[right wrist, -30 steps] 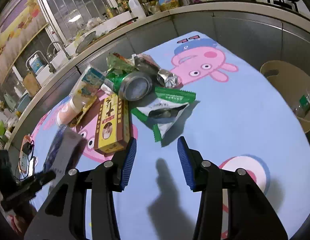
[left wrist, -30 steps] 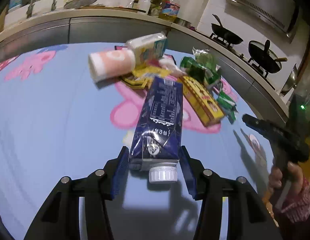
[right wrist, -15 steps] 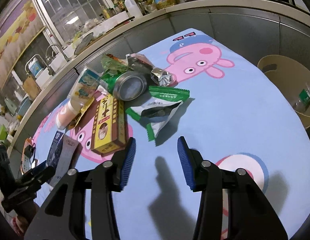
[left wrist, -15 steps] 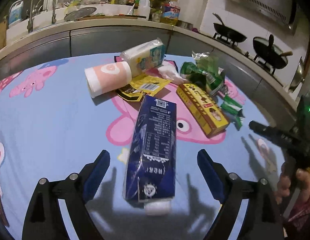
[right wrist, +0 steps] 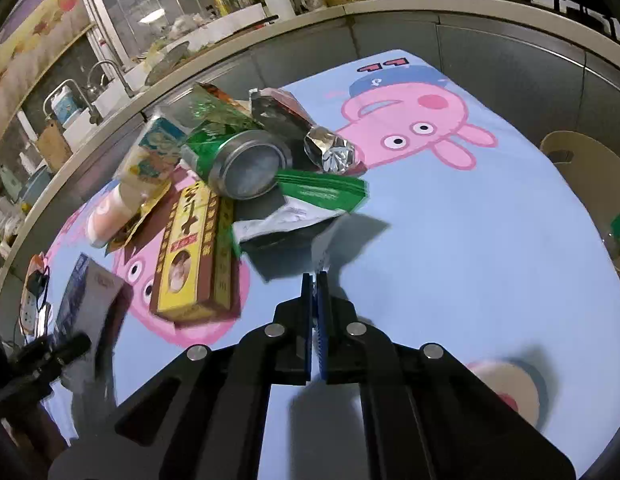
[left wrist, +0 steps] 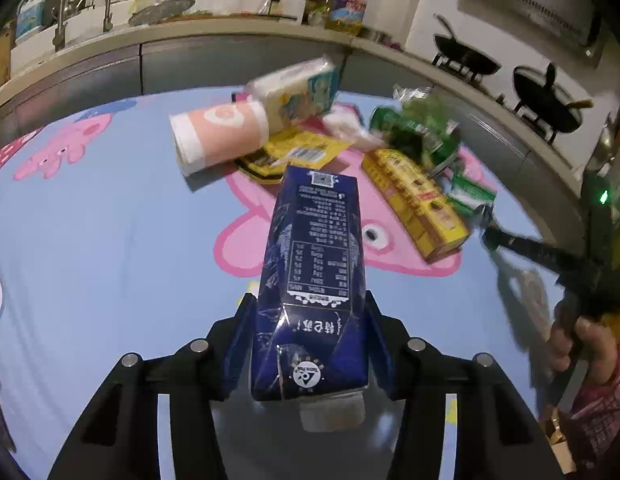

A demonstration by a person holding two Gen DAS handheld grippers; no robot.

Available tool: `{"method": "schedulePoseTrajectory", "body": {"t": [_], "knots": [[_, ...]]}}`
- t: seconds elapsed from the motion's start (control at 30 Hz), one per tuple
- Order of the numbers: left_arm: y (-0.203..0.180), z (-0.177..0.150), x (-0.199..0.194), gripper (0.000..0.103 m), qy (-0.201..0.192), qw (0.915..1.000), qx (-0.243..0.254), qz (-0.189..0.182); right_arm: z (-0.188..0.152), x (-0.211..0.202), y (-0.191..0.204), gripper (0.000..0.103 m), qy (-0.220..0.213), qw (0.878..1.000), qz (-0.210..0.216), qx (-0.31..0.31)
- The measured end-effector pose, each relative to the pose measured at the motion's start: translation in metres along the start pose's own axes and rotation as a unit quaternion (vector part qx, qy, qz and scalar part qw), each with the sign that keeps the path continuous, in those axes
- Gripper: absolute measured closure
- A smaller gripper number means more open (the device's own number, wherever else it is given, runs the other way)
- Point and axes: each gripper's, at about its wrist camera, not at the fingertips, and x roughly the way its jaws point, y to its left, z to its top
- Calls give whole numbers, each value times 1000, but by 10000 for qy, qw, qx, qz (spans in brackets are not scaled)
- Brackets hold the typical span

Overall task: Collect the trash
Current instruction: 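Grasp blue milk carton with left tool while right tool grasps green snack packet, then carry carton with left tool while right tool carries packet to bin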

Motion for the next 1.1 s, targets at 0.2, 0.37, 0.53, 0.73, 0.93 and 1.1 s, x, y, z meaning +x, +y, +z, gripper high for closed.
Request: {"method": "schedulePoseTrajectory", "body": {"t": [0.2,0.37,0.53,0.73,0.93,1.1], "knots": [[-22,11,-30,52,-422,9971,239,-585,-15,-47,-10,101,-499,9985,136,161],[-58,28,-22,53,-320,9934,575,-935,-10,-69,-31,101,-830,9962,3,278],[-109,50,-2,53,-164,9853,1017,-1361,-2,-83,-69,101,-1035,9926,-100,633],[-179,74,31,53,88,9738,1471,-1730,11,-101,-117,101,-1233,9882,-379,825],[-258,96,67,54,367,9585,1882,-2108,24,-121,-183,101,-1419,9794,-808,1185],[-319,114,102,54,558,9490,2126,-2262,29,-129,-233,101,-1476,9720,-1151,1422]]}}
